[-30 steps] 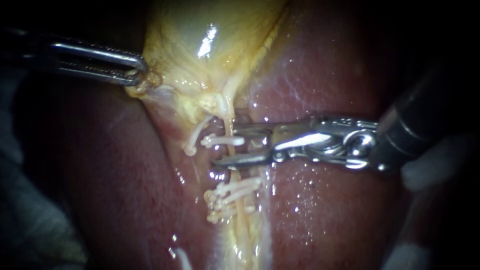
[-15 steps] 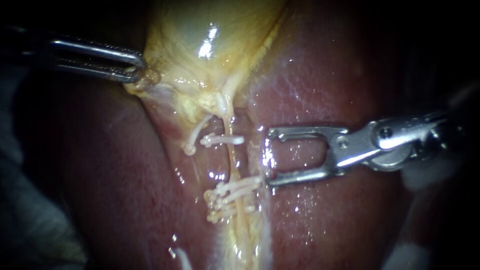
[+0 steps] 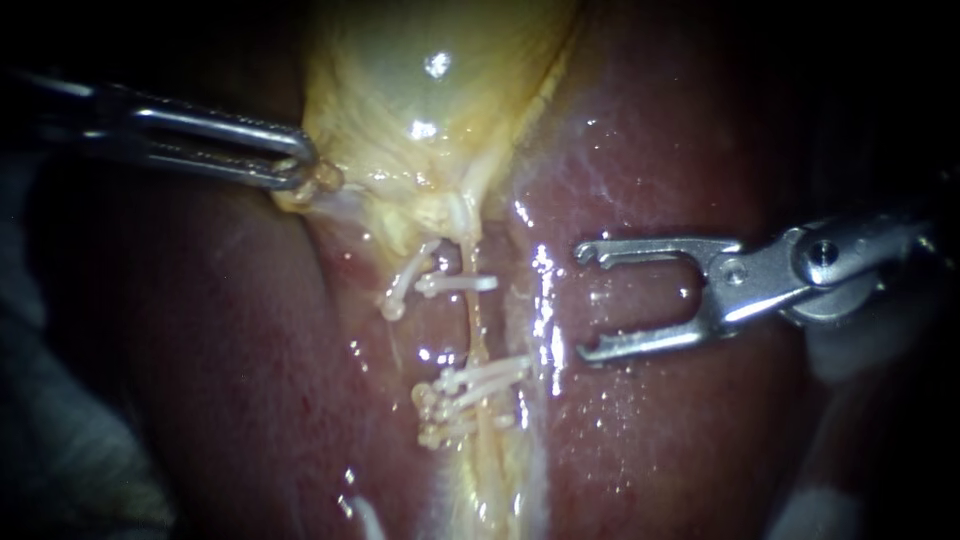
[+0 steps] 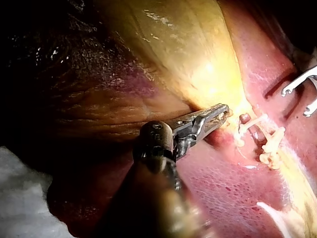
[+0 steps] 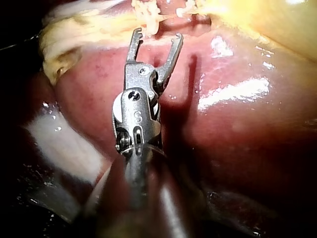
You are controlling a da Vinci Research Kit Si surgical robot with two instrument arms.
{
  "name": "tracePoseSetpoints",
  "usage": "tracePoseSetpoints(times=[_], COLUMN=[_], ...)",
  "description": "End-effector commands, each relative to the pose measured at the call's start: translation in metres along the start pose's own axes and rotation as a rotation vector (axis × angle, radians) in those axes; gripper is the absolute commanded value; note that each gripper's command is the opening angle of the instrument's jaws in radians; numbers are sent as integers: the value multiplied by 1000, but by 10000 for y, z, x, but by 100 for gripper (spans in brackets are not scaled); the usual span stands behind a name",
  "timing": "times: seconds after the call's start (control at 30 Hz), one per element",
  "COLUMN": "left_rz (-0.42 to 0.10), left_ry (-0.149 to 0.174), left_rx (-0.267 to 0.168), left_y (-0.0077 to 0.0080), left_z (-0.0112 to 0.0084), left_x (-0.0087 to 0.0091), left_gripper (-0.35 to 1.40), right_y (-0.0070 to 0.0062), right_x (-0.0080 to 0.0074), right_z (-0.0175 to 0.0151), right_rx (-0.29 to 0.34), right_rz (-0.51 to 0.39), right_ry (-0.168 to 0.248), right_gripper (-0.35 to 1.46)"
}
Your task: Going back third clip right tube
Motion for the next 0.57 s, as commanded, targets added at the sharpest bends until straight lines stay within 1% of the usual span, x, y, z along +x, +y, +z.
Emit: tracePoseSetpoints(times=[0.03,0.2,0.3,0.47,0.57], left_rz=[1,12,14,15,14], left_ry=[-5,-15,-18,-19,-20], left_rx=[2,10,10,9,7], left_y=[-3,-16,-20,-21,-20], left_z=[4,18,22,21,17], left_x=[0,-1,-3,-3,-1], left_gripper=[-35,-35,-35,-35,-35], right_y=[0,-1,-1,-1,0], right_x=[0,0,0,0,0], right_z=[0,0,0,0,1], right_rx=[0,0,1,1,-1], right_rz=[1,-5,-11,-11,-11], right_ry=[0,0,0,0,-1], right_gripper=[50,50,50,50,50])
